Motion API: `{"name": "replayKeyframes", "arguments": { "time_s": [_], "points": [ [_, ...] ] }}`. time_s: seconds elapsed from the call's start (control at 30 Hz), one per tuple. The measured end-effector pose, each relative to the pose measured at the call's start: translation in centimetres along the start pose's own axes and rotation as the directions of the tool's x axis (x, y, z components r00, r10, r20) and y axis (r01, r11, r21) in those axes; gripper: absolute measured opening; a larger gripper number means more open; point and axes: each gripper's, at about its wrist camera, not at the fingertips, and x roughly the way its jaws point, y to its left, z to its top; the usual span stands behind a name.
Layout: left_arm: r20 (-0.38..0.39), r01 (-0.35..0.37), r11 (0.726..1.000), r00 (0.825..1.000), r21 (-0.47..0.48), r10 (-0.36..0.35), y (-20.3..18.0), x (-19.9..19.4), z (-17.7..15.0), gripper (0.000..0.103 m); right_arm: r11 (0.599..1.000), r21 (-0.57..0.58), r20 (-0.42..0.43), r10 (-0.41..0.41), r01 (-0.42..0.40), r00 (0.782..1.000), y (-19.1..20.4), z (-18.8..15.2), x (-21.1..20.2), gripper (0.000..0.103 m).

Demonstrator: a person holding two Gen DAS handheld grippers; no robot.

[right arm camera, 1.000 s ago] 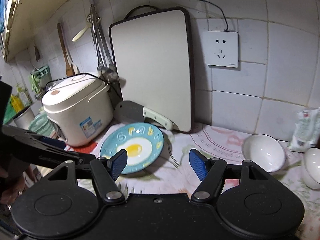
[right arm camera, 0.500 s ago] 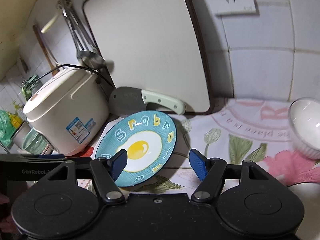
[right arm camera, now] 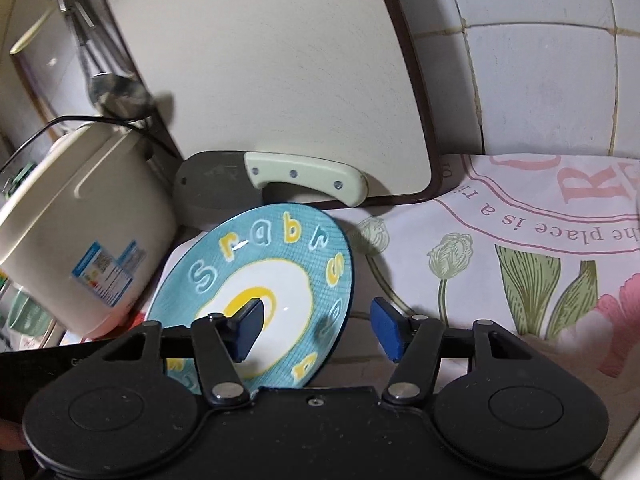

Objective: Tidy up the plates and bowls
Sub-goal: 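Move both grippers to the rim of the blue egg plate, then close both grippers on the blue plate rim and lift it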

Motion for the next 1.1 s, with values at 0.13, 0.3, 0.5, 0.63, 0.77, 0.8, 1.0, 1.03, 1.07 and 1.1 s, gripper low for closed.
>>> {"name": "replayKeyframes", "arguments": {
  "time_s": [0.13, 0.3, 0.5, 0.63, 0.77, 0.8, 1.0, 1.03, 1.07, 1.1],
  "points": [
    [-0.003, -0.012, 1.000, 1.000, 0.022, 0.012, 0.5, 1.3, 0.2, 0.048, 0.999, 0.034, -0.012, -0.029, 0.029, 1.000, -0.4, 0.2, 1.1, 0.053],
    [0.002, 0.013, 0.999, 1.000, 0.035, -0.013, 1.3, 1.8, -0.3, 0.026, 0.994, 0.105, -0.055, -0.013, 0.019, 0.998, -1.1, -0.2, 2.0, 0.020],
    [0.000, 0.029, 0.999, 1.000, 0.042, -0.029, 1.5, 2.0, -0.9, 0.025, 0.988, 0.154, -0.061, 0.004, 0.005, 0.998, -1.2, -0.4, 2.3, 0.017],
    [0.017, 0.026, 0.999, 1.000, 0.033, -0.027, 1.3, 2.0, -1.3, 0.026, 0.980, 0.193, -0.047, 0.049, -0.039, 0.998, -2.1, -0.6, 2.6, 0.017],
    [0.014, 0.019, 0.999, 1.000, 0.042, -0.020, 0.9, 1.9, -1.4, 0.026, 0.977, 0.210, -0.062, 0.055, -0.041, 0.997, -2.2, -0.4, 2.7, 0.015],
    [0.007, 0.019, 0.999, 1.000, 0.047, -0.020, 0.9, 1.9, -1.3, 0.026, 0.978, 0.207, -0.064, 0.048, -0.034, 0.997, -2.0, -0.4, 2.6, 0.016],
    [-0.044, 0.039, 0.998, 0.998, 0.042, -0.038, 0.8, 2.0, -0.3, 0.026, 0.967, 0.251, -0.108, 0.080, -0.050, 0.991, -2.6, 0.0, 2.5, 0.015],
    [-0.050, 0.047, 0.998, 0.998, 0.043, -0.045, 0.8, 2.1, -0.3, 0.026, 0.971, 0.237, -0.110, 0.068, -0.040, 0.992, -2.4, 0.0, 2.4, 0.015],
    [-0.056, 0.053, 0.998, 0.997, 0.043, -0.051, 0.8, 2.0, -0.2, 0.026, 0.973, 0.229, -0.111, 0.060, -0.034, 0.992, -2.3, 0.1, 2.2, 0.015],
    [-0.062, 0.059, 0.997, 0.996, 0.042, -0.057, 0.8, 1.9, -0.2, 0.026, 0.973, 0.228, -0.115, 0.058, -0.030, 0.992, -2.2, 0.1, 2.2, 0.015]
  ]
}}
